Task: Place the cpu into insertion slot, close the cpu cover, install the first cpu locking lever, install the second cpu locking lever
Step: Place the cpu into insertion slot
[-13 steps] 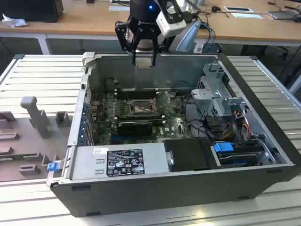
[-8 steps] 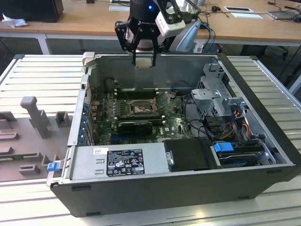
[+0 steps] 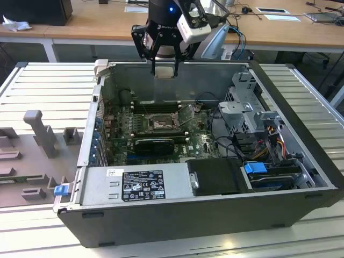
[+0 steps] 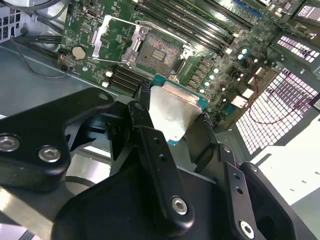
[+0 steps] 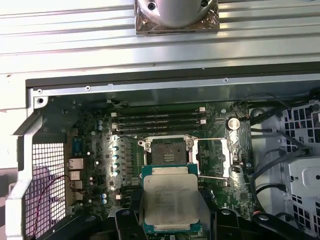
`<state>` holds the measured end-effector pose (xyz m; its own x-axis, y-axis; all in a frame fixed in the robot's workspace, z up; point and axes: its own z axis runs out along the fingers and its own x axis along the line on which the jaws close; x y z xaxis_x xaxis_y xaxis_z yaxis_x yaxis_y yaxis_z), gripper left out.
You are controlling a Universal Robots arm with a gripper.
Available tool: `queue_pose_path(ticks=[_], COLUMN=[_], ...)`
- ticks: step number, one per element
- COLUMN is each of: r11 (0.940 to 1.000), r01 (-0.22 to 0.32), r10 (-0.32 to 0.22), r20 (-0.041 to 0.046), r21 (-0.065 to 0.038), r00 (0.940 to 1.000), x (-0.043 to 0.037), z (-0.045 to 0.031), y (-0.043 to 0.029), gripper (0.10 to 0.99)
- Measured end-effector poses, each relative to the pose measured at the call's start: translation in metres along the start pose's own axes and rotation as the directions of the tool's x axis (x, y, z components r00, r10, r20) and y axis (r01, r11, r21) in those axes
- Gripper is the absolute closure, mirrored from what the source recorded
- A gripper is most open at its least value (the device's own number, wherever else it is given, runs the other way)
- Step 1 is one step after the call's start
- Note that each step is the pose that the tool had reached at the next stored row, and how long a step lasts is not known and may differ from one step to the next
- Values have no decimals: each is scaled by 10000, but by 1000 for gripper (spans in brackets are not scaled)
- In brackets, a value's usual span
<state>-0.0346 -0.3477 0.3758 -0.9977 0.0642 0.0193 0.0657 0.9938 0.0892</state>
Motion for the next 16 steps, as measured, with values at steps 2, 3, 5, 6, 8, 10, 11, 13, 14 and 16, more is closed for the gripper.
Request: queue_pose_path(ticks=[2, 3, 5, 6, 8, 10, 11, 13, 14, 16], r11=[10000, 10000, 9999, 9999, 9996, 9991, 9988, 9979, 9976, 9968], r01=[-11, -46, -111, -154, -282, -434, -486, -642, -694, -795], r10=[11, 46, 111, 154, 282, 434, 486, 642, 694, 795], r20=[1, 5, 9, 14, 25, 40, 44, 58, 62, 71], r21=[0, 0, -1, -1, -4, -6, -5, -8, -9, -11], r00=[10000, 10000, 9999, 9999, 9996, 9991, 9988, 9979, 9976, 9968], x=[0, 0, 0, 0, 0, 0, 0, 0, 0, 0], z=[1, 2, 3, 3, 5, 7, 7, 8, 9, 10], y=[0, 0, 0, 0, 0, 0, -1, -1, -1, -1], gripper=[557, 557, 557, 557, 557, 557, 557, 557, 557, 557])
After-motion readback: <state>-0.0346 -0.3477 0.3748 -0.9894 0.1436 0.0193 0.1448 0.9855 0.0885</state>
